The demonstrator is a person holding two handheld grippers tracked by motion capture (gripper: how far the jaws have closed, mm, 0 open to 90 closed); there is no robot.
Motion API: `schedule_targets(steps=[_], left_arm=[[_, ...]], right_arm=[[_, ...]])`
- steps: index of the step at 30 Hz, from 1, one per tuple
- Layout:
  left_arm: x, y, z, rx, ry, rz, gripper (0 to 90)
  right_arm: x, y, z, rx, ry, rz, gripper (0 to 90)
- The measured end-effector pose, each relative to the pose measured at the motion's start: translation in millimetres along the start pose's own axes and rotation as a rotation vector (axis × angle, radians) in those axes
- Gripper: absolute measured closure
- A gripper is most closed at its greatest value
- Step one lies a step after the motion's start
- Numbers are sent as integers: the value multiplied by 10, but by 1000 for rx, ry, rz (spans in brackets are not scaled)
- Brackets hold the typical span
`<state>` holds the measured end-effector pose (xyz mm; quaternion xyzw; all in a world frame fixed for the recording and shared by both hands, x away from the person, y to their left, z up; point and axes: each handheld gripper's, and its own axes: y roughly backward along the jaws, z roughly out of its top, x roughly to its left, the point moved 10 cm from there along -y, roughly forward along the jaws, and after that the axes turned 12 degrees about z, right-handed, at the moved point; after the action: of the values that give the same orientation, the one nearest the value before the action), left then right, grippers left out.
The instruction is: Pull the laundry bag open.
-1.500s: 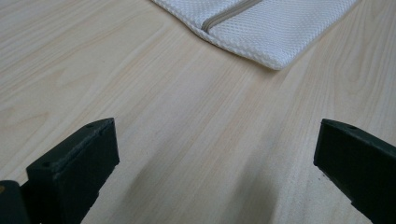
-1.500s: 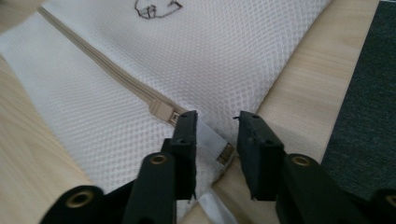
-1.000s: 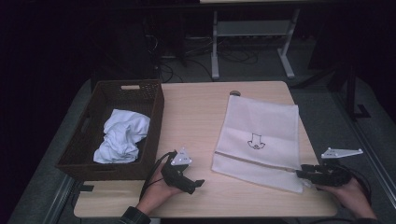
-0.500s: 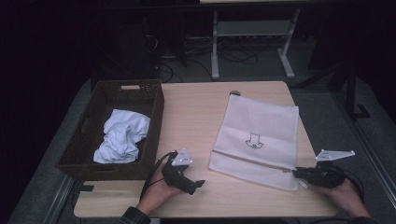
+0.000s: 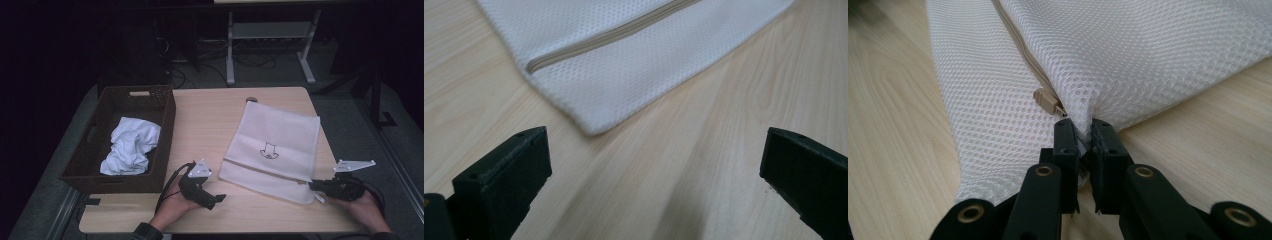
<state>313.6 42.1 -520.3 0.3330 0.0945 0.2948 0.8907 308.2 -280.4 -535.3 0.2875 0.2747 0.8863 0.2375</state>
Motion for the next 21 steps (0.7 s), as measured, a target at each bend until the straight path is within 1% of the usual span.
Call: schedule_targets(steps=[2, 3, 5, 7, 8, 9, 10, 11, 12, 14, 15, 16, 17, 18, 21], left_arm=[[-38, -20, 51, -1, -13, -9, 0], [-38, -20, 51, -1, -13, -9, 0], [-81, -34, 113, -11, -22, -18, 0], [-97, -40, 130, -11, -26, -24, 0], [-144, -62, 163, -13, -32, -35, 0], [-144, -62, 163, -13, -32, -35, 0], [-195, -86, 189, -13, -43, -48, 0], [-195, -86, 189, -13, -43, -48, 0], [-243, -109, 212, -13, -54, -56, 0], [-265, -117, 222, -11, -58, -63, 0], [-285, -127, 235, -13, -61, -69, 1], [-323, -140, 265, -22, -64, -87, 23], [-323, -140, 265, -22, -64, -87, 50], [-349, -151, 299, -32, -66, -96, 61], [-376, -160, 332, -40, -65, -106, 67]], right_arm=[[39, -5, 34, -4, 10, -1, 821], [39, -5, 34, -4, 10, -1, 821], [80, -7, 79, -11, 17, 0, 819], [116, -7, 112, -18, 25, 6, 818], [134, -10, 130, -20, 33, 5, 818], [134, -10, 130, -20, 33, 5, 818], [176, -21, 162, -24, 45, 7, 819], [176, -21, 162, -24, 45, 7, 819], [216, -38, 190, -25, 59, 10, 819], [237, -49, 206, -30, 62, 11, 818], [283, -71, 237, -35, 71, 20, 819], [303, -83, 252, -35, 75, 21, 818], [323, -100, 266, -34, 78, 22, 819], [343, -117, 277, -32, 85, 25, 818], [378, -150, 290, -27, 87, 29, 818]])
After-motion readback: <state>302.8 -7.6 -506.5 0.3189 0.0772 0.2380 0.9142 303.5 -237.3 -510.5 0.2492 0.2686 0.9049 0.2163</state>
